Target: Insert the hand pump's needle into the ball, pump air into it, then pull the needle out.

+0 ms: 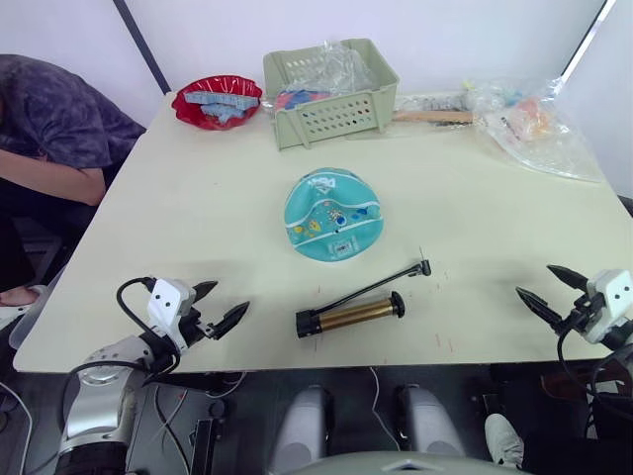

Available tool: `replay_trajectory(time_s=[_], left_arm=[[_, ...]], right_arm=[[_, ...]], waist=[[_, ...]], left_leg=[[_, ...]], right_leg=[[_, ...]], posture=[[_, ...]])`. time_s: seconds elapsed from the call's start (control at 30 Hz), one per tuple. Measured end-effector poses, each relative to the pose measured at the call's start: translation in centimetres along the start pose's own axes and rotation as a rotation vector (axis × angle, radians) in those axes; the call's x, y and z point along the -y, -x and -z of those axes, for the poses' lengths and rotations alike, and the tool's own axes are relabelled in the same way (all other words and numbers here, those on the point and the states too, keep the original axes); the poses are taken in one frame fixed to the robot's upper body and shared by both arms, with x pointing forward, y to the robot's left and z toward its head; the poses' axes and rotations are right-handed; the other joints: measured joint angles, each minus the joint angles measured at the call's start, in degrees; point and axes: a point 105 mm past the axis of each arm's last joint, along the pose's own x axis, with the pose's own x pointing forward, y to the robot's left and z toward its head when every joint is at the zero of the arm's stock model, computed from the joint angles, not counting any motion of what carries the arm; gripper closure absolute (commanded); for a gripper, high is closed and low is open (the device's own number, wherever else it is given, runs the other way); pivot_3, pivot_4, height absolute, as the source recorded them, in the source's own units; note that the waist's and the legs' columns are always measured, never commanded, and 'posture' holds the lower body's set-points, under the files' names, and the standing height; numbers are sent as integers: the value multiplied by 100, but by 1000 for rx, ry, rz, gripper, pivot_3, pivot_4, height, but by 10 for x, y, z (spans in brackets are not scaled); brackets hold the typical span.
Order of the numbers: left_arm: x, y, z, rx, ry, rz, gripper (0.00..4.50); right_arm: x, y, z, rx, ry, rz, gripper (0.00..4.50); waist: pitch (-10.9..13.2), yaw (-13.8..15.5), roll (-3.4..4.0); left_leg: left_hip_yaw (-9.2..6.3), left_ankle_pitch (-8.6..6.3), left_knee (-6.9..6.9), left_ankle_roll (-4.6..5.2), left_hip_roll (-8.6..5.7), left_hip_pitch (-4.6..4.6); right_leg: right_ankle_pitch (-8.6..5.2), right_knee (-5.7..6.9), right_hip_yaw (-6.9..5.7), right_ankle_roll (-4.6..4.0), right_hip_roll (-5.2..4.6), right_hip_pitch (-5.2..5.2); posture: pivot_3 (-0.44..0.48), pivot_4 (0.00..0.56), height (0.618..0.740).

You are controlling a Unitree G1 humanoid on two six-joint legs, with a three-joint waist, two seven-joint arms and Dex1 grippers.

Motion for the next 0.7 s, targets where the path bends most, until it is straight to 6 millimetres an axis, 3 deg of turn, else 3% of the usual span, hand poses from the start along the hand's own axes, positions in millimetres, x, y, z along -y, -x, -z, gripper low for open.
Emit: replay_trajectory(time_s=[0.33,0.7], left_arm=[[0,0,7,-20,12,28,0],[5,-3,-1,-29,-51,89,0]], right_arm=[[-7,14,2,-8,4,-1,109],[-18,19,-3,49,-16,-101,109]], waist=[[0,2,1],[0,13,0]], left_leg=[[0,0,1,0,1,1],[-1,0,0,0,6,1]], right_leg=[[-1,0,1,-1,0,0],[0,0,0,0,-1,1]], posture=[[0,150,740],[0,150,740]])
